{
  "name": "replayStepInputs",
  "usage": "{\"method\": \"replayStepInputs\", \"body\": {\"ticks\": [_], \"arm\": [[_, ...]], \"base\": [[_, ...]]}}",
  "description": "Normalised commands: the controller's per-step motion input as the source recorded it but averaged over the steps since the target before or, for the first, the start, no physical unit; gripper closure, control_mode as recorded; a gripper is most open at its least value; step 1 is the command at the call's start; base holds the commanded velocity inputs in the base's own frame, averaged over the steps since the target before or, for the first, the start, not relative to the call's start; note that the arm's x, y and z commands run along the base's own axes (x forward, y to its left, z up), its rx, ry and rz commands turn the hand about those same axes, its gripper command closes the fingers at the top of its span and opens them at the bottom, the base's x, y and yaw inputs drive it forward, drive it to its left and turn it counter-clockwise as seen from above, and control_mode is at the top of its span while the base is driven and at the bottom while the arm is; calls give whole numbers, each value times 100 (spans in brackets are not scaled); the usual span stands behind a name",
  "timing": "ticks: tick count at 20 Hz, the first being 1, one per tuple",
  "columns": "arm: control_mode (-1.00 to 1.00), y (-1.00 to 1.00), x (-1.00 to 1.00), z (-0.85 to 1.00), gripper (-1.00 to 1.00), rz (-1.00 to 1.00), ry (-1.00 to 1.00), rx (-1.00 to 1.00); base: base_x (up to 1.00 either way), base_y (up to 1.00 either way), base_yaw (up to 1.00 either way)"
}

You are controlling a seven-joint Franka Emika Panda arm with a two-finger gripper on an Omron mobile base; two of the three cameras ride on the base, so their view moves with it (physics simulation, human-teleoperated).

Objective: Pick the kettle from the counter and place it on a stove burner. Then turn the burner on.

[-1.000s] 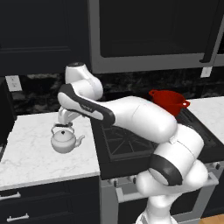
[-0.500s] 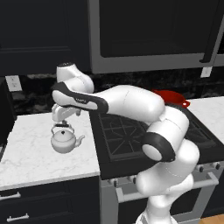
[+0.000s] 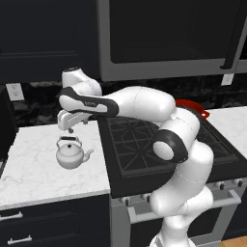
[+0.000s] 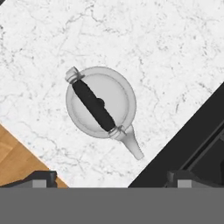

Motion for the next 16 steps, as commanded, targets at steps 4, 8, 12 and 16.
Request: {"method": "replayStepInputs", "body": {"ticks": [4, 8, 12, 16], "arm": [[-100, 3, 36, -23, -100, 0, 0, 0], [-100, 19, 25, -37, -100, 6, 5, 0], [-100, 24, 33, -45, -100, 13, 6, 0], [-100, 34, 24, -29, -100, 14, 3, 0]], "base": [[0, 0, 0], [0, 0, 0], [0, 0, 0], [0, 0, 0]]}}
